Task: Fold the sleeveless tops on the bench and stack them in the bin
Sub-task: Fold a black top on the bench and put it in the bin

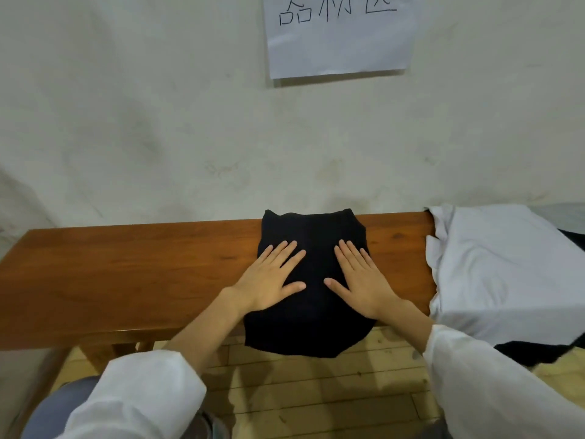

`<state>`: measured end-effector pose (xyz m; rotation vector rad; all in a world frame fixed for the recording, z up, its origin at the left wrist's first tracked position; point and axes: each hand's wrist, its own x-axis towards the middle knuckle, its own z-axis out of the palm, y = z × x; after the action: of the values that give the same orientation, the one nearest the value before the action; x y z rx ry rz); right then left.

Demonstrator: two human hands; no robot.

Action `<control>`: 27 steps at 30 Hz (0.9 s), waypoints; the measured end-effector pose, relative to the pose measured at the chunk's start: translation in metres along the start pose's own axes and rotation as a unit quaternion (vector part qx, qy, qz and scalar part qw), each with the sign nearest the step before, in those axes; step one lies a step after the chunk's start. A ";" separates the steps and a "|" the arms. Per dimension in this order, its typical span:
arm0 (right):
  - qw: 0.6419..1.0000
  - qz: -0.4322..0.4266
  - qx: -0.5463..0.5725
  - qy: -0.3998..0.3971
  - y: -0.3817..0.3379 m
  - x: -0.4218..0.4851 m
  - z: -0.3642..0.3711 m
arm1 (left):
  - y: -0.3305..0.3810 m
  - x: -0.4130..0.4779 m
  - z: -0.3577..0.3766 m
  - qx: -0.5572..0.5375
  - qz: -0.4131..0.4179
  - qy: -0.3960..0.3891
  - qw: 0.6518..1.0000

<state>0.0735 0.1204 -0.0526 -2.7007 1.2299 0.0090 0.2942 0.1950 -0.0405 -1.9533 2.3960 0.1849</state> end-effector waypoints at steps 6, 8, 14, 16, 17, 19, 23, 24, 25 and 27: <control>1.000 -0.019 -0.023 -0.010 -0.001 -0.002 0.000 | 0.005 -0.010 0.016 -0.007 -0.033 0.036 0.999; 0.999 -0.031 -0.029 -0.012 -0.001 -0.006 -0.001 | 0.011 -0.016 0.016 -0.016 -0.049 0.033 0.998; 0.997 -0.060 -0.033 -0.019 -0.006 -0.026 0.003 | 0.029 -0.039 0.022 -0.023 -0.070 0.048 0.996; 0.996 -0.069 -0.043 -0.027 -0.006 -0.032 0.003 | 0.034 -0.047 0.026 -0.027 -0.071 0.050 0.996; 0.996 -0.073 -0.043 -0.029 -0.007 -0.035 0.003 | 0.036 -0.051 0.026 -0.030 -0.071 0.046 0.996; 0.996 -0.080 -0.040 -0.029 -0.008 -0.043 0.004 | 0.039 -0.057 0.027 -0.023 -0.066 0.040 0.997; 0.995 -0.079 -0.063 -0.022 -0.012 -0.058 0.010 | 0.043 -0.067 0.028 0.003 -0.065 0.036 0.997; 0.994 -0.076 -0.071 -0.018 -0.013 -0.061 0.013 | 0.044 -0.069 0.028 0.005 -0.069 0.032 0.997; 0.996 -0.067 -0.064 -0.011 -0.016 -0.062 0.012 | 0.044 -0.069 0.028 0.010 -0.071 0.030 0.997; 0.997 -0.049 -0.054 -0.004 -0.018 -0.063 0.015 | 0.045 -0.070 0.027 0.017 -0.072 0.032 0.997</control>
<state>0.0462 0.1812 -0.0596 -2.8477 1.1239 0.0759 0.2630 0.2751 -0.0570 -2.1362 2.2667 0.0767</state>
